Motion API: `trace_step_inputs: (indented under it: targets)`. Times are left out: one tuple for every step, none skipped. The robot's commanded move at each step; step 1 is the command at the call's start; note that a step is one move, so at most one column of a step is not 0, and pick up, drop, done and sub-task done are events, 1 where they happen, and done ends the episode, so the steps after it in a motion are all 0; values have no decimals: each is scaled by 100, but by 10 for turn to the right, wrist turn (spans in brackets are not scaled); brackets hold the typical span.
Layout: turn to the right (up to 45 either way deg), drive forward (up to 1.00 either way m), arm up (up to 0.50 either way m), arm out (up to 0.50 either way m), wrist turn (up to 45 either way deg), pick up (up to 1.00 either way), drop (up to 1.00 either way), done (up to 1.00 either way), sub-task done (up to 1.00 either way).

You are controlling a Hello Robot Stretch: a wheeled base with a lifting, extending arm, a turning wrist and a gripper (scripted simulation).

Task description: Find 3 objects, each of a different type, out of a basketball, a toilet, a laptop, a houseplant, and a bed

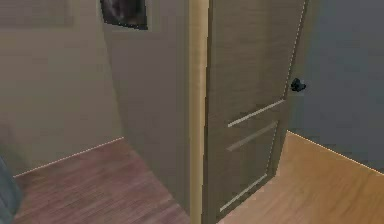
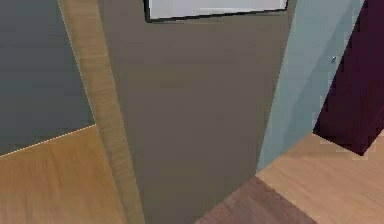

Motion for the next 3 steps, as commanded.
trace_step_inputs:
  targets:
    - [270, 0, 0, 0, 0, 0, 0, 0, 0]
    - [0, 80, 0, 0, 0, 0, 0, 0, 0]
    - [450, 0, 0, 0, 0, 0, 0, 0, 0]
